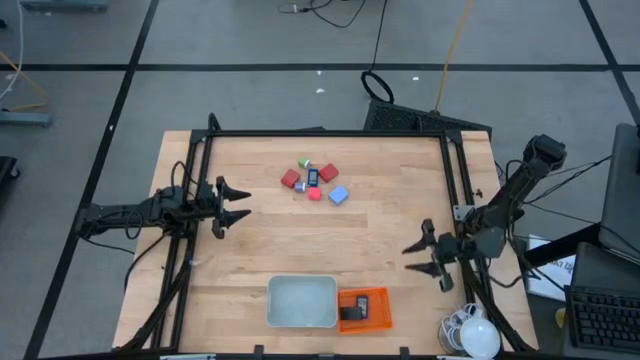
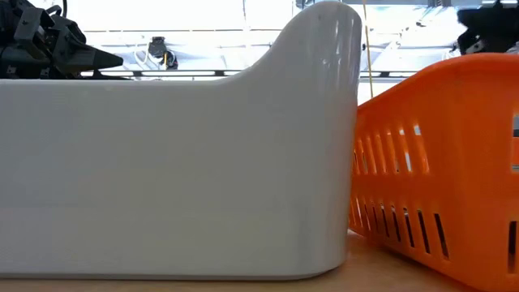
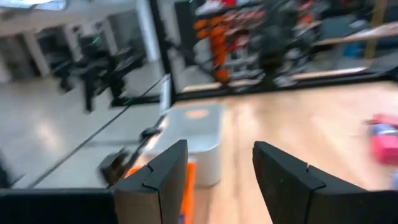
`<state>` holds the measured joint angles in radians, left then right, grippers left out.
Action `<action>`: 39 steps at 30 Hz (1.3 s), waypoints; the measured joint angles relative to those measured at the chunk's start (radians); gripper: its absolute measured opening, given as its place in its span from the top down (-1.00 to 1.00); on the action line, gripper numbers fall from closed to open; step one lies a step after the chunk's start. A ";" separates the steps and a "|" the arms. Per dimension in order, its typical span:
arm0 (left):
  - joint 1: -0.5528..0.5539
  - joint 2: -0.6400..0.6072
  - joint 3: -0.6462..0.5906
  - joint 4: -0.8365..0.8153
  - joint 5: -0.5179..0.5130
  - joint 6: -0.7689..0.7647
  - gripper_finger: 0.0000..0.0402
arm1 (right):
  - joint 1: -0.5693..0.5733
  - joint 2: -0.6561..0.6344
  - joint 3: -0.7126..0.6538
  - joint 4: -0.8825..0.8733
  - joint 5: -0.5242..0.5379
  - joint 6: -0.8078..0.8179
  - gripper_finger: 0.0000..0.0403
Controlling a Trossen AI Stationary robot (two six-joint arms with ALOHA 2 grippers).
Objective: Pick & Place Office items
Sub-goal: Put the left red charger adapter into the gray bin
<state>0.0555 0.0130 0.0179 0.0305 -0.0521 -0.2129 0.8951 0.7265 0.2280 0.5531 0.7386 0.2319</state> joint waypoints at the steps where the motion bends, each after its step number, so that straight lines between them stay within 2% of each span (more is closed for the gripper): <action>1: 0.000 0.000 0.000 0.000 0.000 0.000 -0.35 | 0.000 0.000 -0.020 0.043 0.031 -0.012 0.15; 6: 0.000 0.000 0.000 0.000 0.000 0.000 -0.35 | 0.000 0.000 -0.120 0.259 0.150 -0.068 0.15; 11: 0.000 0.000 0.000 0.000 0.000 0.000 -0.35 | -0.003 -0.001 -0.178 0.455 0.182 -0.159 0.15; 23: 0.000 0.000 0.000 0.000 0.000 0.000 -0.35 | -0.102 0.005 -0.181 0.489 0.181 -0.348 0.15; 30: 0.000 0.000 0.000 0.000 0.000 0.000 -0.35 | -0.242 0.005 -0.182 0.490 0.181 -0.428 0.15; 39: 0.000 0.000 0.000 0.000 0.000 0.000 -0.35 | -0.513 0.005 -0.183 0.490 0.181 -0.488 0.15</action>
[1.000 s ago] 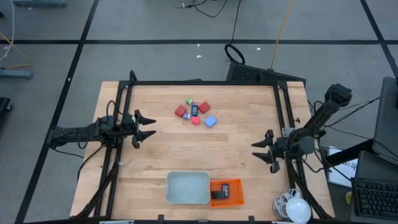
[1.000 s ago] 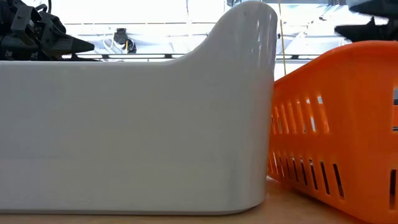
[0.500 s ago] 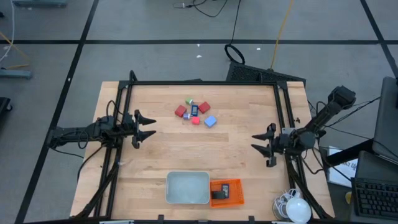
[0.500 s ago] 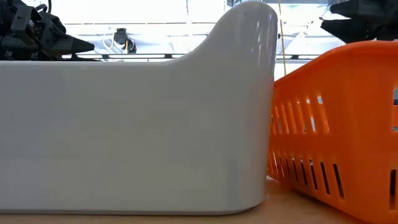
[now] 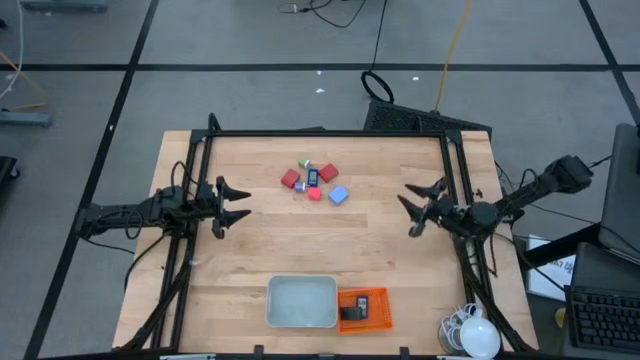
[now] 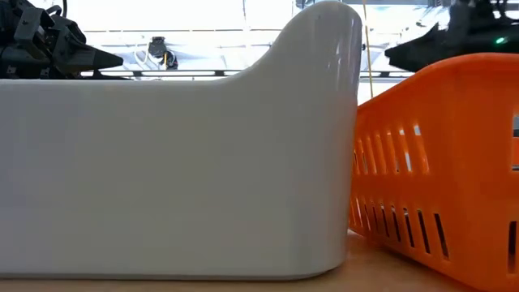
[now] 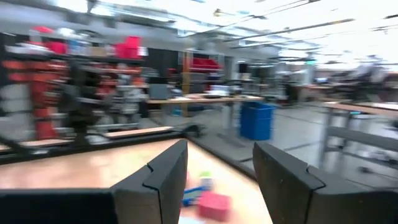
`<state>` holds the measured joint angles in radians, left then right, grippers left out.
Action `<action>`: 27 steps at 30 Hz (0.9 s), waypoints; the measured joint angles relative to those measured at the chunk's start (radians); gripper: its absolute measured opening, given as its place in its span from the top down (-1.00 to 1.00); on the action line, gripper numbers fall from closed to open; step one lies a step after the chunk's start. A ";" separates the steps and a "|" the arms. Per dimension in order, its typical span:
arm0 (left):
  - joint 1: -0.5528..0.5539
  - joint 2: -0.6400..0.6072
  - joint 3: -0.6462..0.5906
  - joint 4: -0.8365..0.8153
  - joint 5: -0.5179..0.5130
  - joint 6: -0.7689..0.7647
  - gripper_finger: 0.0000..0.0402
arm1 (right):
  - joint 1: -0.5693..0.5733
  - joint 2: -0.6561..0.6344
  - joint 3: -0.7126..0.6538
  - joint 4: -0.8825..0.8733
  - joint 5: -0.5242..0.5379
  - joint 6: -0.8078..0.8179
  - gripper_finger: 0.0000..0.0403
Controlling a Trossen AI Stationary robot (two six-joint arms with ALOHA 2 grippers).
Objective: Pick & Place Office items
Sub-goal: Put the left red charger adapter into the gray bin
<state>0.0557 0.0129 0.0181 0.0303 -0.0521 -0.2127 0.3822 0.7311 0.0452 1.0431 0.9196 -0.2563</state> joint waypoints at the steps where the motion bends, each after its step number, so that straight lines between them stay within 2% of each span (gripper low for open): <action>1: 0.000 0.000 0.000 0.000 0.000 0.000 -0.35 | -0.030 0.000 0.000 0.000 0.000 -0.002 0.15; 11: 0.000 0.000 0.000 0.000 0.000 0.000 -0.35 | -0.299 0.000 0.000 0.000 -0.002 -0.099 0.15; 16: 0.000 0.000 0.000 0.000 0.000 0.000 -0.35 | -0.379 0.000 0.000 -0.011 -0.027 -0.030 0.15; 18: 0.000 0.000 0.000 0.000 0.000 0.000 -0.35 | -0.403 0.000 0.000 -0.042 -0.119 0.023 0.15; 23: 0.000 0.000 0.000 0.000 0.000 0.000 -0.35 | -0.475 0.013 0.000 -0.100 -0.462 0.133 0.15; 27: 0.000 0.000 0.000 0.000 0.000 0.000 -0.35 | -0.523 0.029 0.000 -0.098 -0.663 0.163 0.15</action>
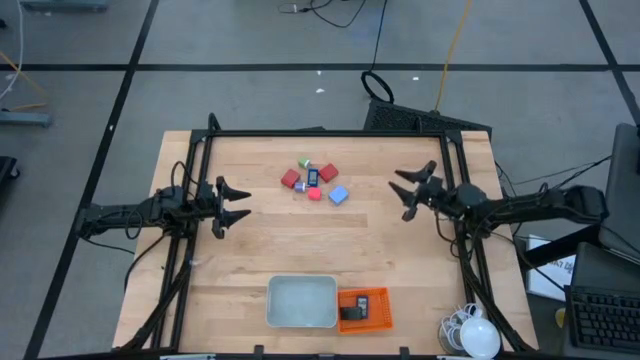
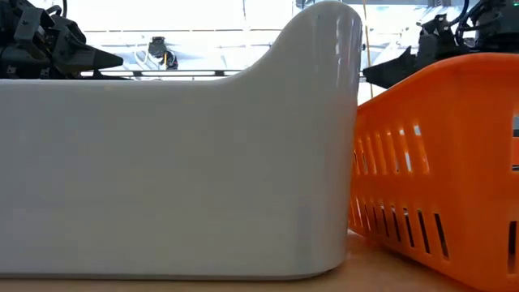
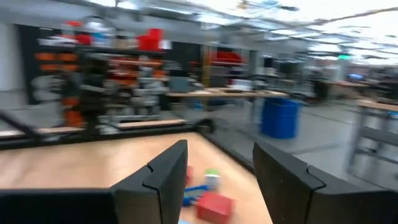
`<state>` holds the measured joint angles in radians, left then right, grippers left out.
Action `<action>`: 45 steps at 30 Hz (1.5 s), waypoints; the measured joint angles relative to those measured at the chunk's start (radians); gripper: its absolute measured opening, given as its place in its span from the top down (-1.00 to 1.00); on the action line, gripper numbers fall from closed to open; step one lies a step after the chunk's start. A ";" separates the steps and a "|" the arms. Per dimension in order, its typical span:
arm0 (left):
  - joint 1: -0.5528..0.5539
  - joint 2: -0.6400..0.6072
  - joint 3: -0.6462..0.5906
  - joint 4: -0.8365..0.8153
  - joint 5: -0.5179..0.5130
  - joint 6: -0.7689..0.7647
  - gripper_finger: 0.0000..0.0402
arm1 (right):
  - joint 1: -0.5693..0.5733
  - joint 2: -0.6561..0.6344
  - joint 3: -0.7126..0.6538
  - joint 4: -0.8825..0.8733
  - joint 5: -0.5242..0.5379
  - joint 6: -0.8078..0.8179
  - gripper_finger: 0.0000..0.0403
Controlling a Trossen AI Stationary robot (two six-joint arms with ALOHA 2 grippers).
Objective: Pick & Place Office items
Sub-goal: Put the left red charger adapter into the gray bin
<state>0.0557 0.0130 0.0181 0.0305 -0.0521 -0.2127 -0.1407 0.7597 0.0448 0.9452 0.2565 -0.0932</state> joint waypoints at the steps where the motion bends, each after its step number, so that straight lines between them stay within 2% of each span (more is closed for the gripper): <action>1: 0.000 0.000 0.000 0.000 0.000 0.000 -0.35 | -0.010 0.001 0.000 0.005 -0.047 0.001 0.15; 5: 0.000 0.000 0.000 0.034 -0.001 0.002 -0.35 | -0.033 0.001 0.000 0.021 -0.168 0.010 0.15; 14: 0.000 0.000 0.000 0.185 -0.014 -0.032 -0.35 | -0.057 0.001 0.000 -0.017 -0.176 0.100 0.15; 17: 0.000 0.000 0.000 0.196 -0.068 -0.035 -0.35 | -0.057 0.003 0.000 -0.023 -0.176 0.113 0.15; 21: 0.000 0.000 0.000 0.211 -0.198 -0.035 -0.35 | -0.057 0.003 0.000 -0.023 -0.176 0.118 0.15; 33: 0.000 0.012 0.000 0.242 -0.450 -0.180 -0.35 | -0.057 0.004 0.001 -0.048 -0.175 0.101 0.15; 40: 0.000 0.131 0.000 0.264 -0.565 -0.310 -0.35 | -0.057 0.004 0.001 -0.054 -0.175 0.105 0.15; 45: 0.008 0.251 0.000 0.274 -0.578 -0.363 -0.35 | -0.057 0.004 0.001 -0.054 -0.172 0.107 0.15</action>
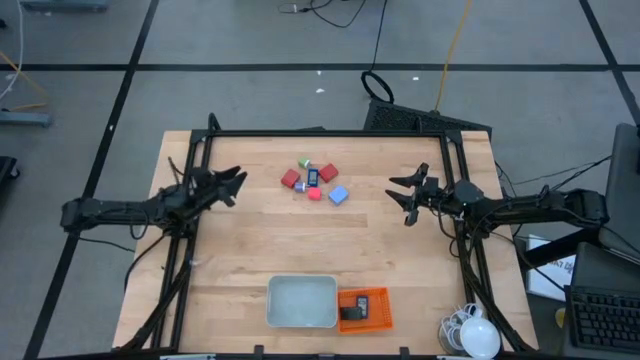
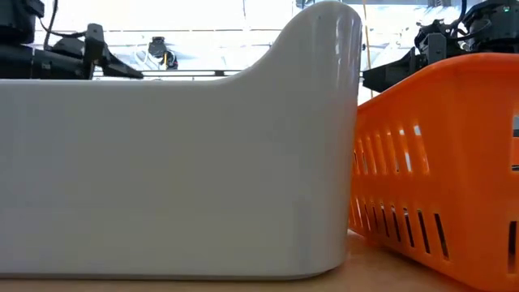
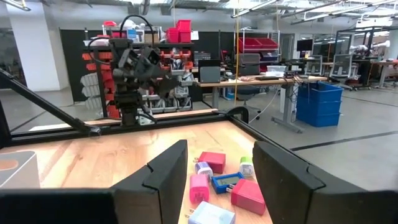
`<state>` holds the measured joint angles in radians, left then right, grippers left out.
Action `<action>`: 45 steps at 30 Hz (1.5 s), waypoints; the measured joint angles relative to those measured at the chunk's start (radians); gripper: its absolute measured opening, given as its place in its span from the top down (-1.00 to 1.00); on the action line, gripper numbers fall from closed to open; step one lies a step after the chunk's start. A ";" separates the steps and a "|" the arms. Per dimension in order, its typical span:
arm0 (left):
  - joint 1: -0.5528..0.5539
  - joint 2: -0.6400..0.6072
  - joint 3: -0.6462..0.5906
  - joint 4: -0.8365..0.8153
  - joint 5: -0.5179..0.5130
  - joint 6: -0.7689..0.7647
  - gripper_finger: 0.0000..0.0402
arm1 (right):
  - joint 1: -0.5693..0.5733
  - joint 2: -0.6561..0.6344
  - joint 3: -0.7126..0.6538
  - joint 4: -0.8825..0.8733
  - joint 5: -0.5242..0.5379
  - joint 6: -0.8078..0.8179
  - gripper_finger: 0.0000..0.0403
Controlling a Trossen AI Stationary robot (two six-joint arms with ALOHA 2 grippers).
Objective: Pick & Place Office items
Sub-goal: Put the left red charger adapter into the gray bin
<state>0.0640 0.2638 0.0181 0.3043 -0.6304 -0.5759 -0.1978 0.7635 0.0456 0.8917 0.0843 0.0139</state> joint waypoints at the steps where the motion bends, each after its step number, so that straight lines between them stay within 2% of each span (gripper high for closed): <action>1: 0.005 0.025 0.001 0.002 0.000 -0.015 -0.35 | 0.000 0.000 0.000 0.000 0.000 0.000 0.15; 10: 0.039 0.266 0.114 -0.048 0.028 -0.008 -0.35 | 0.000 0.000 0.000 0.000 0.005 0.001 0.15; 17: 0.076 0.504 0.241 -0.124 0.028 0.005 -0.35 | 0.000 0.000 0.000 -0.008 0.073 0.027 0.15; 34: 0.108 1.083 0.530 -0.124 0.032 0.052 -0.35 | 0.000 0.000 0.000 -0.008 0.072 0.027 0.15; 40: 0.149 1.256 0.658 -0.195 0.135 0.068 -0.35 | 0.000 0.000 0.000 -0.010 0.072 0.027 0.15; 45: 0.196 1.372 0.719 -0.232 0.171 0.015 -0.35 | 0.000 0.000 0.000 -0.016 0.072 0.027 0.15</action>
<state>0.2602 1.6356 0.7372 0.0718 -0.4592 -0.5613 -0.1974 0.7631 0.0455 0.8753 0.1559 0.0410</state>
